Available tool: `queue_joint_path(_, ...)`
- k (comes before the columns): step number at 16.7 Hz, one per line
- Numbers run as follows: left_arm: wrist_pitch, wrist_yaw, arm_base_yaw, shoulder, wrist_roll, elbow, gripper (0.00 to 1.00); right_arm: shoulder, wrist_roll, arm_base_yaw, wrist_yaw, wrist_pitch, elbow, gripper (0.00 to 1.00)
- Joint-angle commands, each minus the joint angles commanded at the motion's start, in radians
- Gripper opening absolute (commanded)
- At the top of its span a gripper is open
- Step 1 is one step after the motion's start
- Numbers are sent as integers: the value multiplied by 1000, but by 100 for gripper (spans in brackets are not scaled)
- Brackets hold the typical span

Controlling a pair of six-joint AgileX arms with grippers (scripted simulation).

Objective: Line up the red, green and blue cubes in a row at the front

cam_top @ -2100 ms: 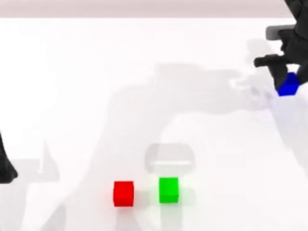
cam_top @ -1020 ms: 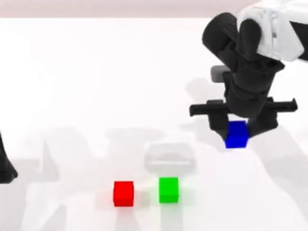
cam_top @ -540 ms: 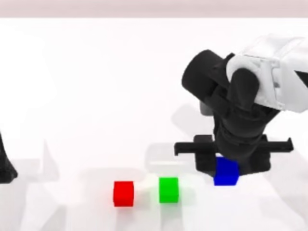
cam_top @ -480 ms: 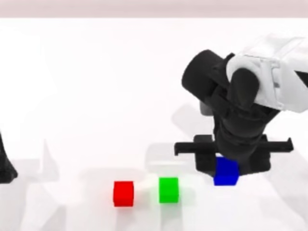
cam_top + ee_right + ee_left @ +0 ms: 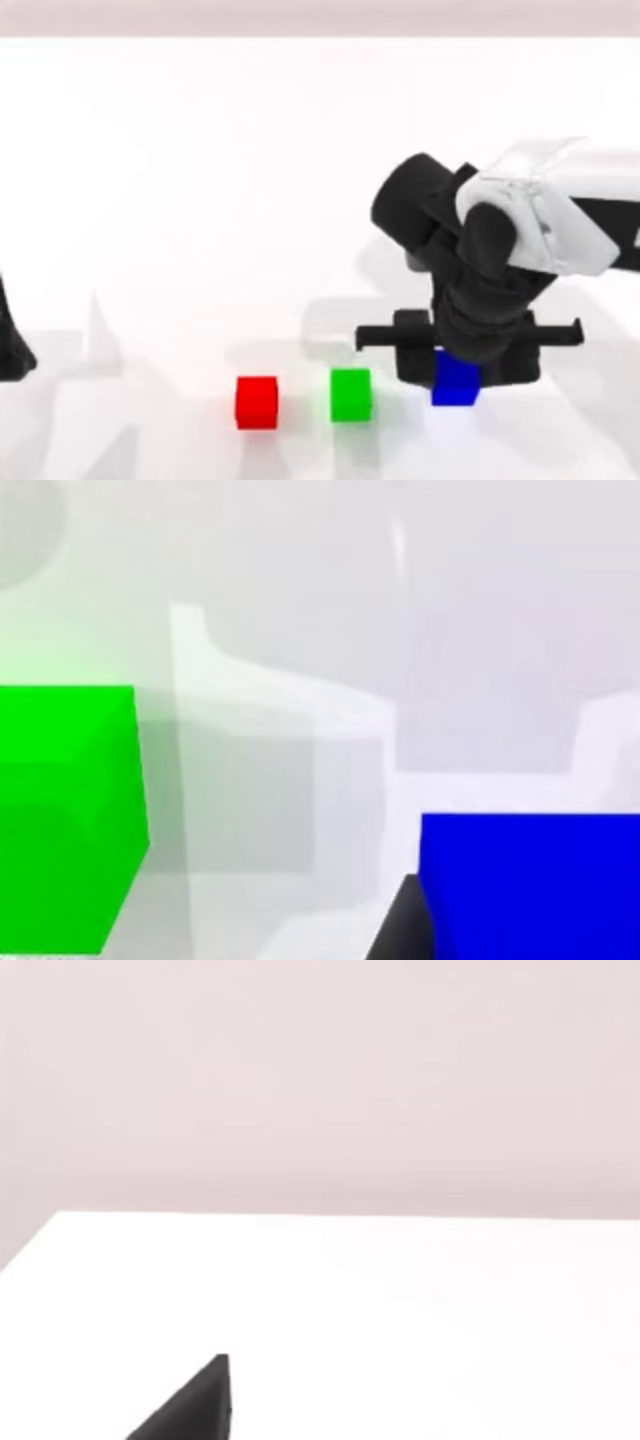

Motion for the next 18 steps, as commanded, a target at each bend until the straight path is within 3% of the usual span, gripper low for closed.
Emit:
queue_joint_path(7, 0, 0, 0, 0, 0, 0, 100, 27, 2, 3, 1, 68, -51, 0)
queue_joint_path(18, 0, 0, 0, 0, 0, 0, 100, 27, 2, 3, 1, 68, -51, 83)
